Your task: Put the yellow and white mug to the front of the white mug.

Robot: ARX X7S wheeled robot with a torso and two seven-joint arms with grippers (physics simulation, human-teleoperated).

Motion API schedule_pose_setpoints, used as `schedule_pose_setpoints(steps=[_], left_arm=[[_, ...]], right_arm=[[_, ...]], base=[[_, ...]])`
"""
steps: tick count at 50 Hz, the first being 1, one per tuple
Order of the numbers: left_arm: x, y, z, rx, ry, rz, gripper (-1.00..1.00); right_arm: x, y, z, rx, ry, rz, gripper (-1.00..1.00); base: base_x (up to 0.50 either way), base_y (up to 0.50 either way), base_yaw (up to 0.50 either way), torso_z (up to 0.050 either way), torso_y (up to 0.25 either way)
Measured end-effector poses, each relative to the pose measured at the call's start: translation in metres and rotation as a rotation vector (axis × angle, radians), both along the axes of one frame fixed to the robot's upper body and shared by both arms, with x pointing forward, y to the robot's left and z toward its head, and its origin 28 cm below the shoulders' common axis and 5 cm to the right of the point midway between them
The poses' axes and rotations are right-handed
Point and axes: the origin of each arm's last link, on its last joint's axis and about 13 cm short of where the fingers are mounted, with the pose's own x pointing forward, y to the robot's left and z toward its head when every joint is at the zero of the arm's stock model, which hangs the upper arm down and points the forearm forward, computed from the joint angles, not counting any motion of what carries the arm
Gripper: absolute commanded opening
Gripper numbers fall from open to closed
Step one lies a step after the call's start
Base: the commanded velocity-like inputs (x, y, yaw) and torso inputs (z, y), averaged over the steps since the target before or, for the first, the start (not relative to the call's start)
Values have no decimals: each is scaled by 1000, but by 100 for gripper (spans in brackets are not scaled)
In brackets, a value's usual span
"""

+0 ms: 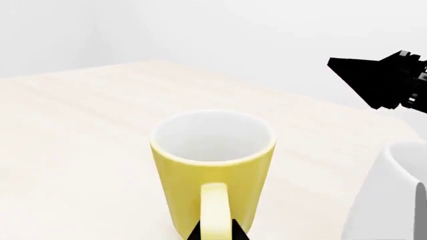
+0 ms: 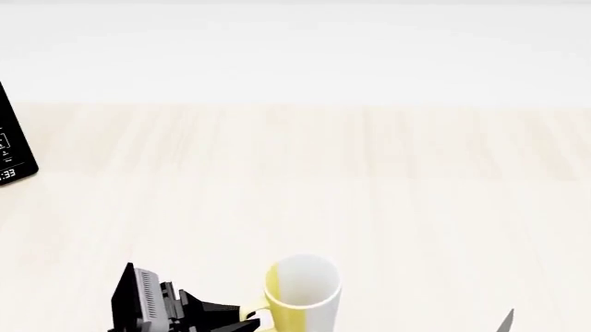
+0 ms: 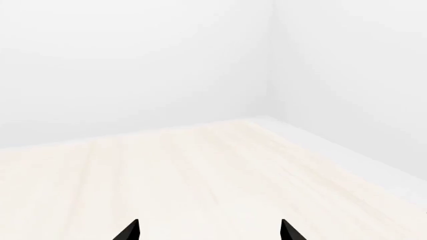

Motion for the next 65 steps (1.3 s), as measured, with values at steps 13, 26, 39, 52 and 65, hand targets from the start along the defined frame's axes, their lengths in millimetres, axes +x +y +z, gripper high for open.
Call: schedule_pose_setpoints(steps=[13, 26, 39, 52, 65], left_arm=[[-4, 0, -5, 23, 20, -12, 100], [-5, 1, -7, 13, 40, -26, 100], [0, 8, -1, -109, 39, -57, 100], [2, 15, 7, -257, 35, -93, 100], [2, 18, 11, -330, 31, -102, 100]], right_arm=[[0, 0, 0, 0, 0, 1, 100], [1, 1, 0, 0, 2, 3, 100], [2, 1, -1, -1, 5, 6, 100], [1, 1, -1, -1, 5, 4, 100], [1, 1, -1, 0, 4, 3, 100]], base=[[0, 0, 0, 0, 0], [0, 0, 0, 0, 0], [0, 0, 0, 0, 0], [0, 0, 0, 0, 0], [0, 0, 0, 0, 0]])
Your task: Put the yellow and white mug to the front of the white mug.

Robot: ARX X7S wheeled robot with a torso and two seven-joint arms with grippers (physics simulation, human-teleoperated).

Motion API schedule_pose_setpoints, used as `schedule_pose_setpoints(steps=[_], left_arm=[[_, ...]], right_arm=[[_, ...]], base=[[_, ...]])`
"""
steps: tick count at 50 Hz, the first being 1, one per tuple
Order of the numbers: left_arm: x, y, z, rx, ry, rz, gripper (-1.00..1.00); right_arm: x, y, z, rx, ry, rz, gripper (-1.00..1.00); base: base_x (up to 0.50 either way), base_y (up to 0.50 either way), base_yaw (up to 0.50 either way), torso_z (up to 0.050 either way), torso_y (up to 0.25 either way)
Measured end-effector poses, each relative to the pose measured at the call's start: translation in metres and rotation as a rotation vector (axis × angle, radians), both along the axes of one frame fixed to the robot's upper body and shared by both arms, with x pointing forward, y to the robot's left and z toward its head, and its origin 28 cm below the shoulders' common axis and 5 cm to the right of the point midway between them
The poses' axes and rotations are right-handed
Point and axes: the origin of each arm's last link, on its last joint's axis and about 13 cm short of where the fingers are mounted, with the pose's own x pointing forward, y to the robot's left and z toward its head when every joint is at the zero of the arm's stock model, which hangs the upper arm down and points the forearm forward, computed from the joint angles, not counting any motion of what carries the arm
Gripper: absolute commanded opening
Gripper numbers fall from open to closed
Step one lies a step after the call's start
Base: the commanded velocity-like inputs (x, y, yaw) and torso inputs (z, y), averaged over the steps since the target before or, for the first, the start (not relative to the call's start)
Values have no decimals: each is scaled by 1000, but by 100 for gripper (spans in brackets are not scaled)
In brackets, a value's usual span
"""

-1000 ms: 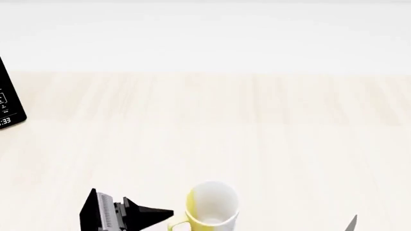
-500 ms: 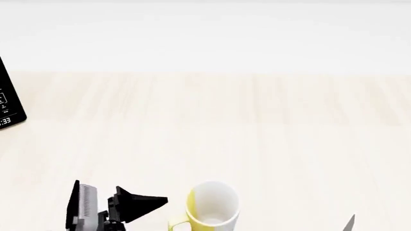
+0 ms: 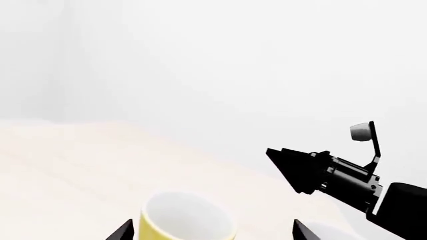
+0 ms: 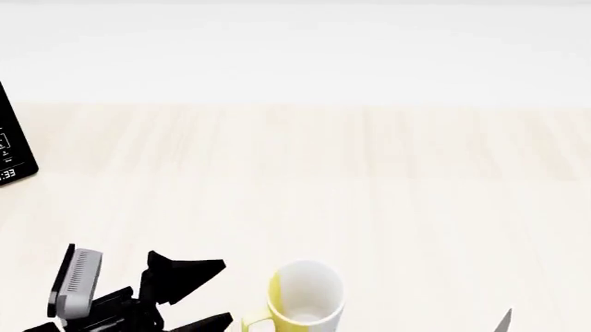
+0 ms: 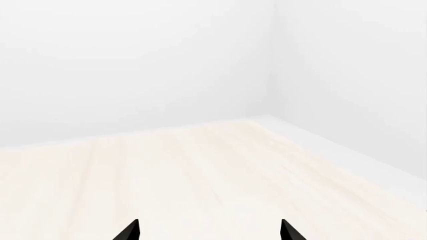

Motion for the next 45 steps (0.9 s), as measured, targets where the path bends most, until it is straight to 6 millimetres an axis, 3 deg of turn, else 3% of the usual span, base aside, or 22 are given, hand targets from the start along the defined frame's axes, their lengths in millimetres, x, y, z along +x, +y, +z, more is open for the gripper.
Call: schedule_pose_setpoints(steps=[14, 22, 45], left_arm=[[0, 1, 0, -20, -1, 34, 100], [-4, 5, 0, -18, -20, 167, 100], [-43, 13, 3, -125, -104, 521, 100]], right_arm=[[0, 0, 1, 0, -2, -1, 100], [0, 0, 0, -1, -1, 0, 100], [1, 1, 0, -5, 1, 0, 100]], base=[[0, 0, 0, 0, 0], [0, 0, 0, 0, 0], [0, 0, 0, 0, 0]])
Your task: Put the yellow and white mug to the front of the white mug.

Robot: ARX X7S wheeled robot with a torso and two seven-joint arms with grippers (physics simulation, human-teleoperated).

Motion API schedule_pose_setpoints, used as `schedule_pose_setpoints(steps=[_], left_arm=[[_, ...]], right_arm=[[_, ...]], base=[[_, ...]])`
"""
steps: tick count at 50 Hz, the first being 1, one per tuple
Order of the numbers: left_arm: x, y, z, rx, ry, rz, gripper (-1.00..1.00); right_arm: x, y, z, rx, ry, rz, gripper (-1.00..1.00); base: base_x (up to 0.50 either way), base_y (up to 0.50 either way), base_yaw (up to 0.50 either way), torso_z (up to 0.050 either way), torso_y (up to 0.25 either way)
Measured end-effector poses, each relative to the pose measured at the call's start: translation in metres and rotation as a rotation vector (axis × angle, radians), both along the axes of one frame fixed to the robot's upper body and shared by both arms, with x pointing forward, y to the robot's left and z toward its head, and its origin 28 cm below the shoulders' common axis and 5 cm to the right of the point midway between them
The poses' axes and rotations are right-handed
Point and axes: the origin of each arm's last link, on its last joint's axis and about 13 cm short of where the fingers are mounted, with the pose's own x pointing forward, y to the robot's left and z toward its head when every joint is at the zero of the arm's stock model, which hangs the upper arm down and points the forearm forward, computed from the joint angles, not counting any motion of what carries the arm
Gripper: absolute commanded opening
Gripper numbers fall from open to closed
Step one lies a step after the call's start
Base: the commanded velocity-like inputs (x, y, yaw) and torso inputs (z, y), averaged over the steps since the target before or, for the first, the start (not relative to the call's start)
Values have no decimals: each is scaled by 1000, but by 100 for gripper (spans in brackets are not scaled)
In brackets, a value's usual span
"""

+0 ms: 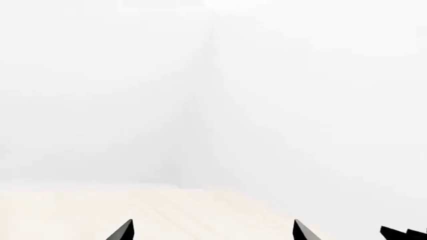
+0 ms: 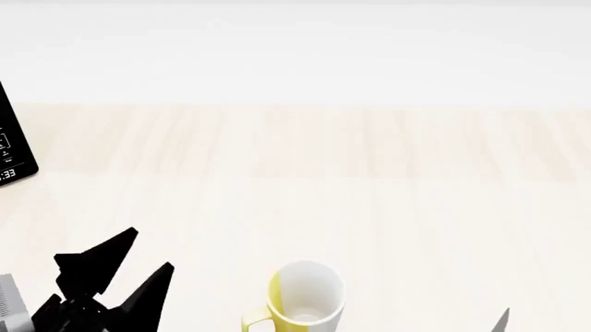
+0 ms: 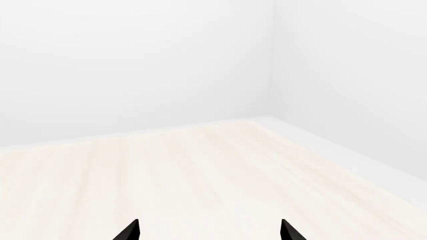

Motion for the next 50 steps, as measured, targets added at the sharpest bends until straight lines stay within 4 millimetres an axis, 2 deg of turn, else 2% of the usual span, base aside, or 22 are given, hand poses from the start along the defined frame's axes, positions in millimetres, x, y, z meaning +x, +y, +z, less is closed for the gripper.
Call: schedule_pose_setpoints(steps=[18, 36, 50], left_arm=[[-29, -1, -1, -68, -35, 364, 100], [-66, -9, -8, -41, -133, 617, 100], [-97, -13, 5, -17, -285, 770, 100]], right_arm=[[0, 0, 0, 1, 0, -3, 100], [1, 2, -1, 1, -6, 0, 100], [-6, 5, 7, -48, -150, 40, 100]], base=[[0, 0, 0, 0, 0], [0, 0, 0, 0, 0], [0, 0, 0, 0, 0]])
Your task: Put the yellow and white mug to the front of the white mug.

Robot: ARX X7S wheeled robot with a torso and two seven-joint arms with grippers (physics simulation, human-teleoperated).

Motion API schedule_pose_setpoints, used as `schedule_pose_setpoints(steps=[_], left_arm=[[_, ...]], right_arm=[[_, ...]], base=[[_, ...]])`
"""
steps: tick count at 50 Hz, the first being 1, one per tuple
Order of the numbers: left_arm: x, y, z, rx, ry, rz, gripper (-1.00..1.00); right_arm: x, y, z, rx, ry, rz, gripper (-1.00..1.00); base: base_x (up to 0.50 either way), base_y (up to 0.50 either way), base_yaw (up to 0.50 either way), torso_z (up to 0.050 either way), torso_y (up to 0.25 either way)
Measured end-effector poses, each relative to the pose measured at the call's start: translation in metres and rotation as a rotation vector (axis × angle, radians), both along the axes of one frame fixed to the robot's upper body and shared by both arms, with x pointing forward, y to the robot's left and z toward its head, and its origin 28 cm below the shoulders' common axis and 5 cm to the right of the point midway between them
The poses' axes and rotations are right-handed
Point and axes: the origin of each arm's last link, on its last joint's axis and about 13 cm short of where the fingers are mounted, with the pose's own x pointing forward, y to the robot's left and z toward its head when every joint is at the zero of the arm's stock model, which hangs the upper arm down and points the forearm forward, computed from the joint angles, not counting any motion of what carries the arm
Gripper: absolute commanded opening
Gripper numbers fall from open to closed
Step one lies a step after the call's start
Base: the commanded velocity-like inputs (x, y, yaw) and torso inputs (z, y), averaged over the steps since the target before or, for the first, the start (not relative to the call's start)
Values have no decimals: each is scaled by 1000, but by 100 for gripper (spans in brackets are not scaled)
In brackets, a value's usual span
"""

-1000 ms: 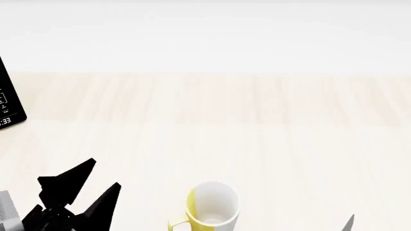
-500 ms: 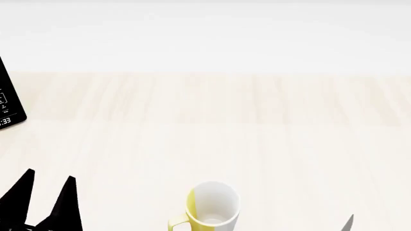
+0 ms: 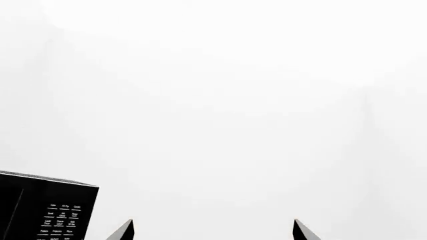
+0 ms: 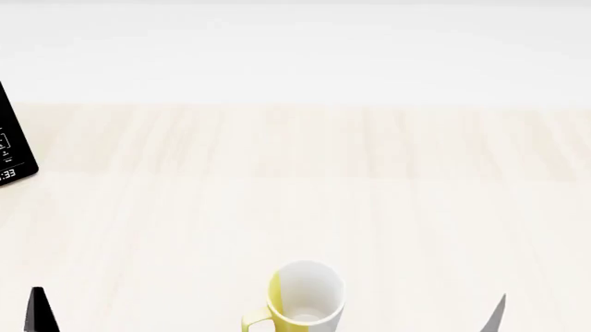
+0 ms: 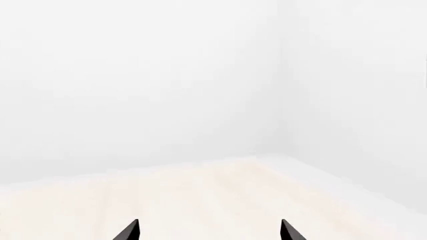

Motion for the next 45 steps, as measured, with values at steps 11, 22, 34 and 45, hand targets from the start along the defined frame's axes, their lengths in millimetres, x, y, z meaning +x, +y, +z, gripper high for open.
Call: schedule_pose_setpoints(steps=[11, 22, 34, 45], left_arm=[[-21, 0, 17, 25, -87, 67, 100], [-36, 6, 32, 12, -147, 109, 100], [-51, 10, 44, 6, -194, 124, 100], [-58, 11, 50, 8, -211, 122, 100]], right_arm=[[-10, 3, 8, -50, -109, 0, 100], [-34, -1, 11, -57, -174, -49, 100], [-65, -5, 21, -55, -262, -86, 100], [-81, -4, 29, -60, -316, -91, 100]], base=[[0, 0, 0, 0, 0], [0, 0, 0, 0, 0], [0, 0, 0, 0, 0], [0, 0, 0, 0, 0]])
